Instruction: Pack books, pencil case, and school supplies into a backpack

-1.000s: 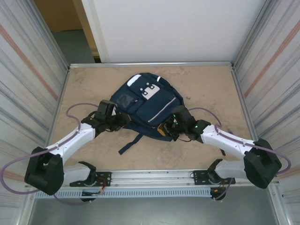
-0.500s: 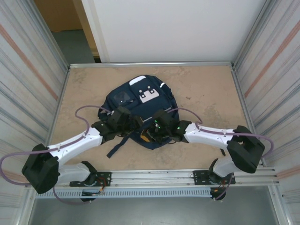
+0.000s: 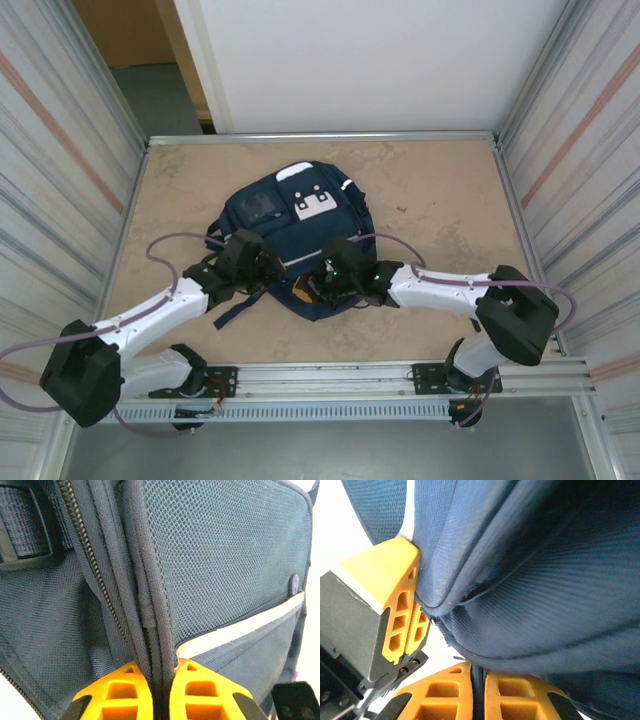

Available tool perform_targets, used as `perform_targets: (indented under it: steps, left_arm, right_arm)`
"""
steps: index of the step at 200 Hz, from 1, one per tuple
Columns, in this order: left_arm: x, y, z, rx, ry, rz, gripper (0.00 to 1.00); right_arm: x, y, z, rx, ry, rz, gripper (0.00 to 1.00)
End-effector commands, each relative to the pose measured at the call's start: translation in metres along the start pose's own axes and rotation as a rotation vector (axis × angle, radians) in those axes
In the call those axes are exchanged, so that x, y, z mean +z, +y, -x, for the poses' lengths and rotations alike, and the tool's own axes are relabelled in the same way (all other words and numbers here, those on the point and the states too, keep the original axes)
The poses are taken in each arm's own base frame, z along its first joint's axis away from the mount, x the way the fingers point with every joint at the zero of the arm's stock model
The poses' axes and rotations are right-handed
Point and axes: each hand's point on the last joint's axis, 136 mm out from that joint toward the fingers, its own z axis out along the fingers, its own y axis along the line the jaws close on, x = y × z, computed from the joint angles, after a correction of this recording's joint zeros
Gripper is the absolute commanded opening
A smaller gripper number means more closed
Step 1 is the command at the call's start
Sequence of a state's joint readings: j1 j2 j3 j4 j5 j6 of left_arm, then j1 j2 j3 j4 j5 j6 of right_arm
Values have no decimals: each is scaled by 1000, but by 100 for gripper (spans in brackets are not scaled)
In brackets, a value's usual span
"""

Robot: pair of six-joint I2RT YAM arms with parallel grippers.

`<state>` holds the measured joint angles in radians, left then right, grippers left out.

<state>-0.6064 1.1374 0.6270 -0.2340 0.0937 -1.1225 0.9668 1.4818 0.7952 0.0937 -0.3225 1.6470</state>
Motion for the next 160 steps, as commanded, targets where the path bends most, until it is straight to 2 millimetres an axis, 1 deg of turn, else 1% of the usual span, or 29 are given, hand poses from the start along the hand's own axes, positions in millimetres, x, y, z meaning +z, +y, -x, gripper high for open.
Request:
perform_targets:
  steps: [1, 36, 67, 75, 88, 101, 112, 126, 135, 148, 158, 160]
  left_arm:
    - [-9, 18, 28, 48, -53, 55, 0]
    - [-6, 38, 42, 16, -17, 46, 0]
    - [-12, 40, 63, 39, -28, -8, 0]
    - [-13, 43, 70, 36, -15, -6, 0]
    - [-14, 45, 82, 37, 18, -12, 0]
    - [-14, 59, 89, -5, 61, 49, 0]
    - [-12, 64, 100, -26, 74, 63, 0]
    - [-7, 64, 114, -28, 74, 50, 0]
    - [-3, 62, 123, -17, 72, 45, 0]
    - [5, 55, 136, 19, 78, 37, 0]
    - [12, 54, 145, 22, 93, 49, 0]
    - [13, 55, 146, 19, 96, 53, 1]
  right_arm:
    - [-21, -27, 21, 93, -67, -65, 0]
    - [-51, -38, 50, 127, -161, -72, 0]
    - [-70, -53, 75, 153, -214, -91, 0]
    - [-74, -56, 80, 153, -227, -96, 0]
    - [-82, -56, 88, 140, -253, -92, 0]
    - [-88, -51, 92, 107, -271, -89, 0]
    - [-93, -45, 93, 73, -281, -95, 0]
    - [-97, -35, 90, 30, -287, -103, 0]
    - [-96, -27, 84, 5, -277, -99, 0]
    - [-90, -19, 74, -18, -265, -107, 0]
    - [-79, -12, 62, -48, -248, -117, 0]
    - [-76, -10, 58, -57, -242, -120, 0]
